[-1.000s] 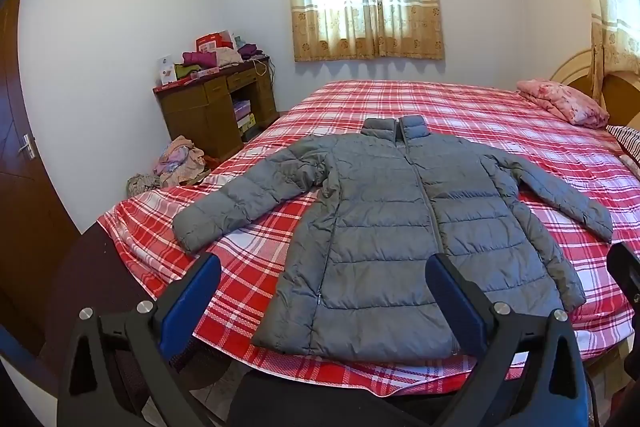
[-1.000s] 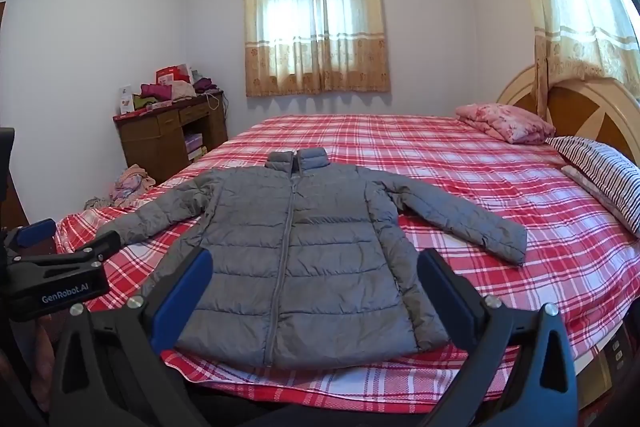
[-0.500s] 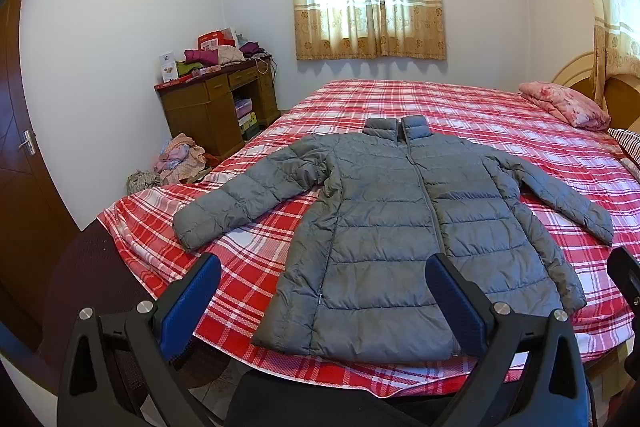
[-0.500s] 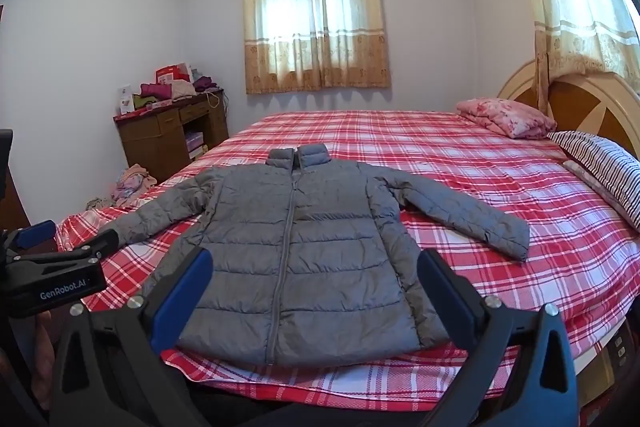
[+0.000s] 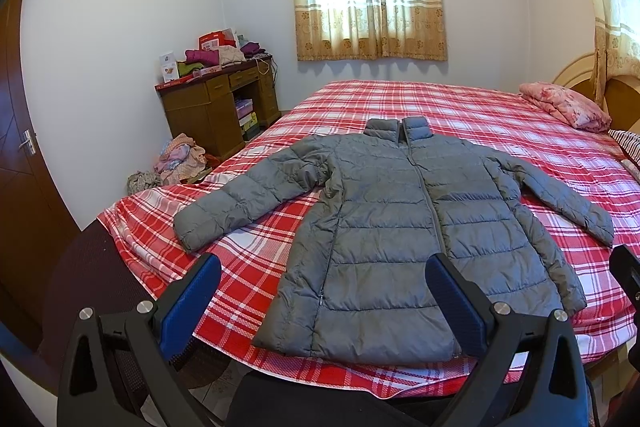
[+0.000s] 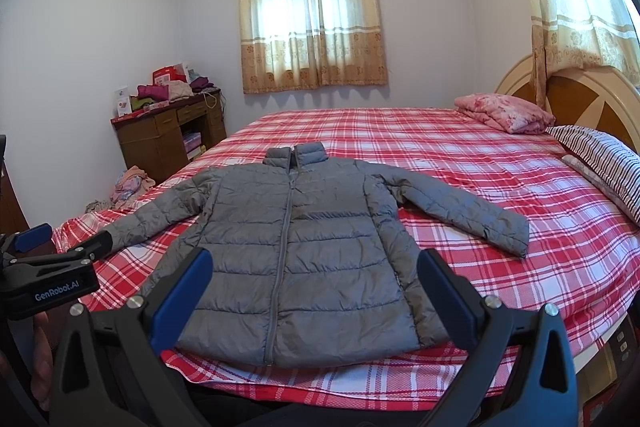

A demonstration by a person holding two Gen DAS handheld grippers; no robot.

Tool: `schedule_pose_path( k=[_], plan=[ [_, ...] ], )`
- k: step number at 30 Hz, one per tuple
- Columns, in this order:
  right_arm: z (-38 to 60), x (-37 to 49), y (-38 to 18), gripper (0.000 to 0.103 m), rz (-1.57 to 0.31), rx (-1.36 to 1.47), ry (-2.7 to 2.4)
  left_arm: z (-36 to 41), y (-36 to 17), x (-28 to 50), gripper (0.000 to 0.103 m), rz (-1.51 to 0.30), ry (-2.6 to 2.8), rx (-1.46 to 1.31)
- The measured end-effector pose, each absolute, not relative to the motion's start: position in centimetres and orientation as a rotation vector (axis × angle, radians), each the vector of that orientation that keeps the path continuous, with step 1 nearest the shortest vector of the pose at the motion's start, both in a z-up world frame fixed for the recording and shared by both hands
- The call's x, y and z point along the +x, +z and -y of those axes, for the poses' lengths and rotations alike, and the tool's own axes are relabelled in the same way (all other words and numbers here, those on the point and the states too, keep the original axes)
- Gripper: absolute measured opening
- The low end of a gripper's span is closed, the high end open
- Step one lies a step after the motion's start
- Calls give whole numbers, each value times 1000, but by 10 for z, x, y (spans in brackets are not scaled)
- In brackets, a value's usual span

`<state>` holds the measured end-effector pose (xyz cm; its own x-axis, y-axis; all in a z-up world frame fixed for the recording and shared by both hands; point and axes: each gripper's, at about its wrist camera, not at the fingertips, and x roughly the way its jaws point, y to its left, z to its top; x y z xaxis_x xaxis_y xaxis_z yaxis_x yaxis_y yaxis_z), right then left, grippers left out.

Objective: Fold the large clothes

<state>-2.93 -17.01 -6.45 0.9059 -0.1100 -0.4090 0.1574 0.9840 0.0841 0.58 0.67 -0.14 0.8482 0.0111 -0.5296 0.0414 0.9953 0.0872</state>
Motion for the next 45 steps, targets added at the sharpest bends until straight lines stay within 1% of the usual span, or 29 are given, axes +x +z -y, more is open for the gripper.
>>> schedule_pose_path(
  k=[45],
  plan=[
    [168, -26, -68, 103, -445, 124, -127, -10, -2, 8, 102, -567, -18, 96]
  ],
)
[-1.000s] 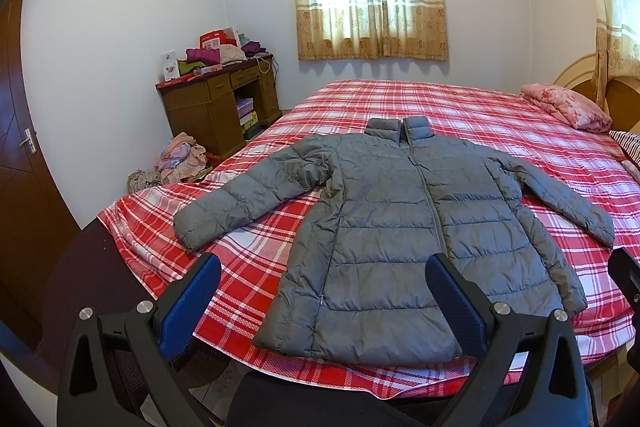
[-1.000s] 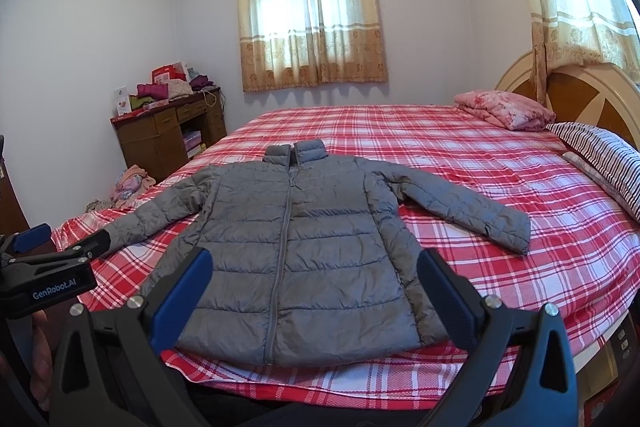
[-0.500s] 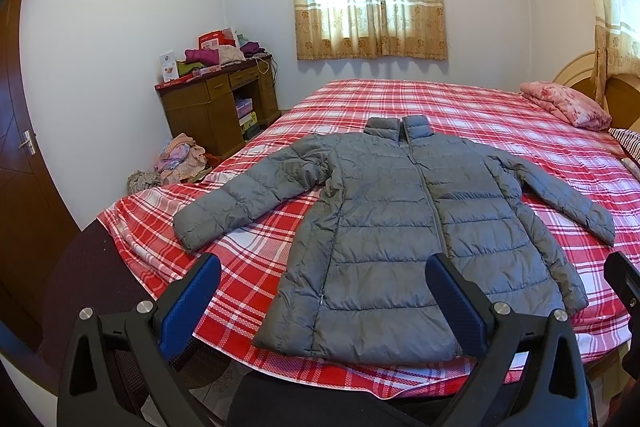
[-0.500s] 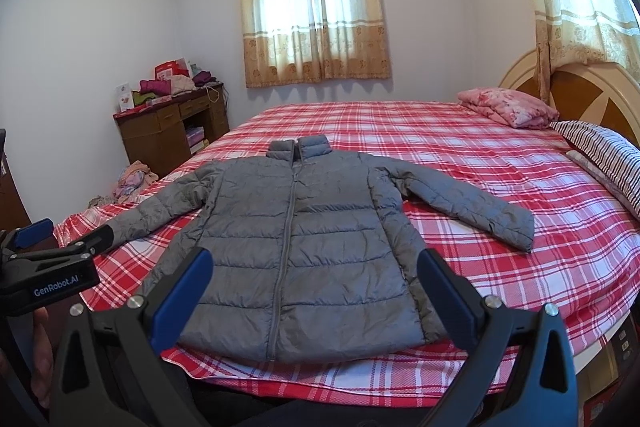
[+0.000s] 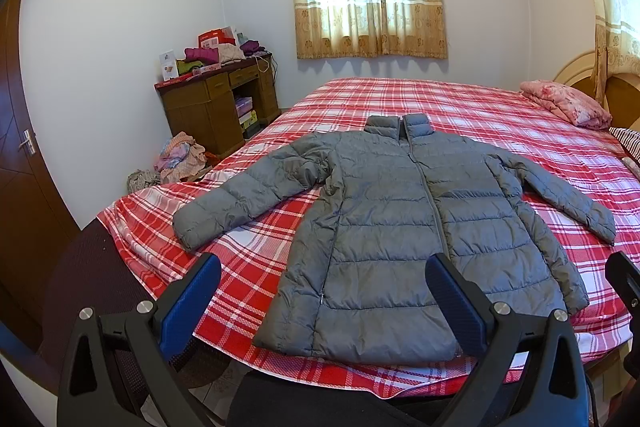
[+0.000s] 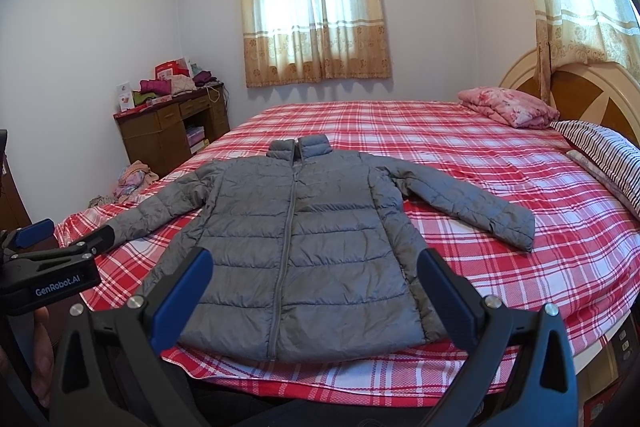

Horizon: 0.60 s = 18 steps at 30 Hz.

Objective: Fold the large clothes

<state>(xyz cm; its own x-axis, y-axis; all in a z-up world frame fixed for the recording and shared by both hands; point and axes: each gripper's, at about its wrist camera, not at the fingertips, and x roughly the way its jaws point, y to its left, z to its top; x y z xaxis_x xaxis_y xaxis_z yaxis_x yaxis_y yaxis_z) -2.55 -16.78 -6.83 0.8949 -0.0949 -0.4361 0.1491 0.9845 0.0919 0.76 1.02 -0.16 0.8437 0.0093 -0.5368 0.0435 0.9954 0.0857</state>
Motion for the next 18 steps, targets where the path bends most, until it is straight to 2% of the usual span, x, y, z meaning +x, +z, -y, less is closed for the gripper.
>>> schedule_pose_path(
  k=[11, 18],
  plan=[
    [173, -20, -71, 103, -445, 125, -122, -9, -9, 14, 102, -581, -29, 100],
    [208, 13, -91, 103, -501, 156, -126, 4, -33, 50, 102, -628, -35, 156]
  ],
)
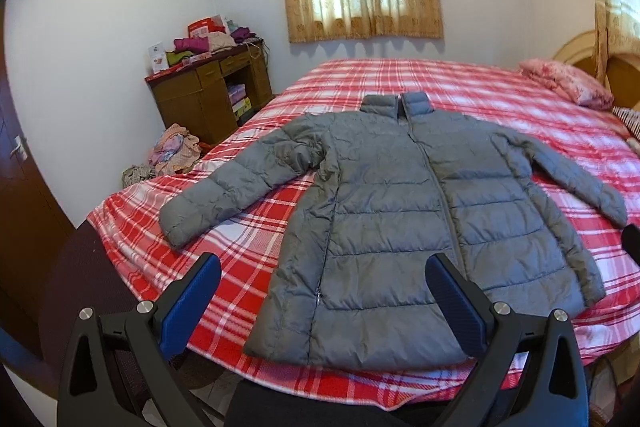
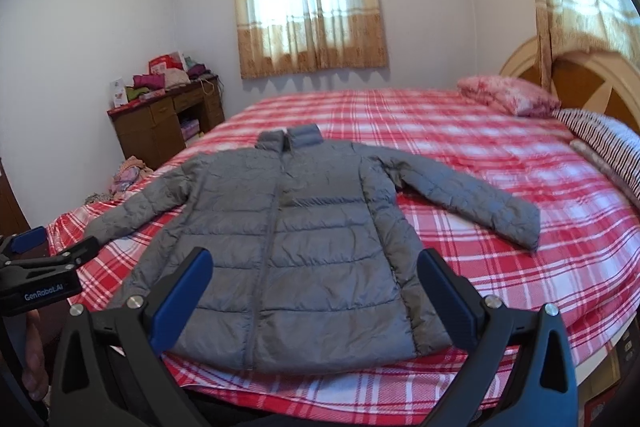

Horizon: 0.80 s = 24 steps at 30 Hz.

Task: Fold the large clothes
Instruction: 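Grasp the grey jacket sleeve cuff nearest the right tool with the right tool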

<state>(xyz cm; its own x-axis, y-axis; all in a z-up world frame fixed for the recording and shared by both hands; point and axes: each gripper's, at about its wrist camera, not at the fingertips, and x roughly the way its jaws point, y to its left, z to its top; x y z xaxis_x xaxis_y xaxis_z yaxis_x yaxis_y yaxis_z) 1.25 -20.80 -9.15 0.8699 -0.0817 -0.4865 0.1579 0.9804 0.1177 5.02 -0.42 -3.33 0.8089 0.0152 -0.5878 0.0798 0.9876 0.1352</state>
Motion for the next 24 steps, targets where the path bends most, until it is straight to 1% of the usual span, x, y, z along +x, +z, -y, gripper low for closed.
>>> schedule_pose_path(
  k=[3, 8, 15, 21, 23, 24],
  plan=[
    [236, 28, -105, 103, -532, 170, -135, 11, -43, 73, 102, -637, -57, 194],
    [330, 59, -142, 103, -620, 306, -296, 25, -53, 126, 102, -635, -76, 245],
    [444, 82, -182, 103, -703, 399, -507, 51, -68, 190, 102, -633, -79, 299],
    [501, 95, -192, 103, -733, 434, -676, 65, -81, 239, 102, -622, -43, 325],
    [514, 104, -198, 102, -771, 432, -701, 67, -84, 253, 102, -620, -28, 327],
    [518, 106, -200, 99, -774, 444, -702, 67, -86, 262, 102, -617, -17, 327]
  ],
)
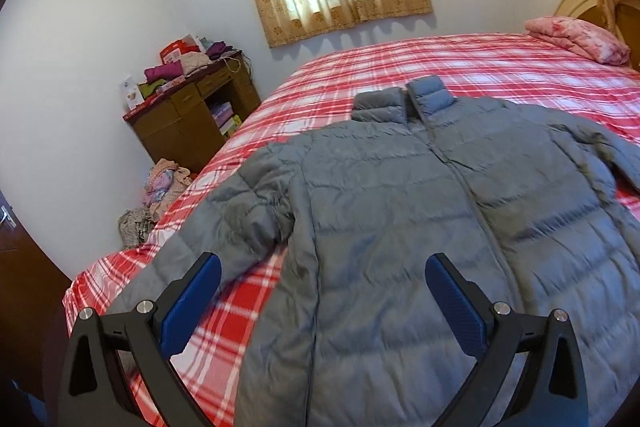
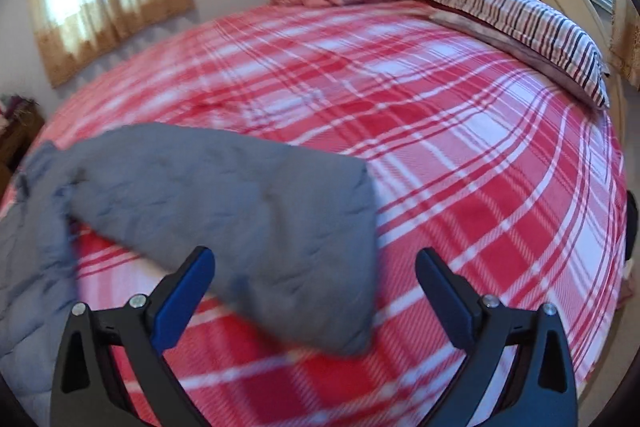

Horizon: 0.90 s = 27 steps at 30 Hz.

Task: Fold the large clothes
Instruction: 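Grasp the grey jacket sleeve cuff nearest the right tool with the right tool, then fold the held sleeve across the jacket front with the right tool, then release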

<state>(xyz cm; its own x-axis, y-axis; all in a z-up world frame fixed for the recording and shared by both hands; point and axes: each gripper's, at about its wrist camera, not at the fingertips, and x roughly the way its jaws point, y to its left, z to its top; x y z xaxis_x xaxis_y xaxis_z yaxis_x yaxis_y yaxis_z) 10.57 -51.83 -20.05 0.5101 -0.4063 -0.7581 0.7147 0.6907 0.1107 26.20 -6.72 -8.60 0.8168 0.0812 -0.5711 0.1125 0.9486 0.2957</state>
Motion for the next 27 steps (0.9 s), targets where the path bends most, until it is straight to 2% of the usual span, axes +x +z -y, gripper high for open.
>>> schedule_pose_path(
  k=[5, 7, 9, 10, 13, 21, 27],
  plan=[
    [528, 120, -214, 84, -798, 471, -686, 66, -101, 302, 102, -652, 40, 304],
    [527, 126, -212, 52, -791, 454, -665, 63, -107, 314, 102, -677, 46, 292],
    [525, 134, -207, 27, -788, 446, -625, 61, -110, 323, 102, -685, 45, 296],
    [523, 138, -206, 23, -782, 434, -626, 60, -111, 326, 102, -680, 50, 305],
    [512, 155, -185, 19, -742, 366, -607, 54, -110, 338, 102, -683, 59, 291],
    [459, 216, -112, 17, -626, 187, -524, 37, -110, 369, 102, -712, 84, 227],
    [385, 269, -89, 16, -588, 54, -393, 24, -105, 384, 102, -691, 108, 203]
  ],
)
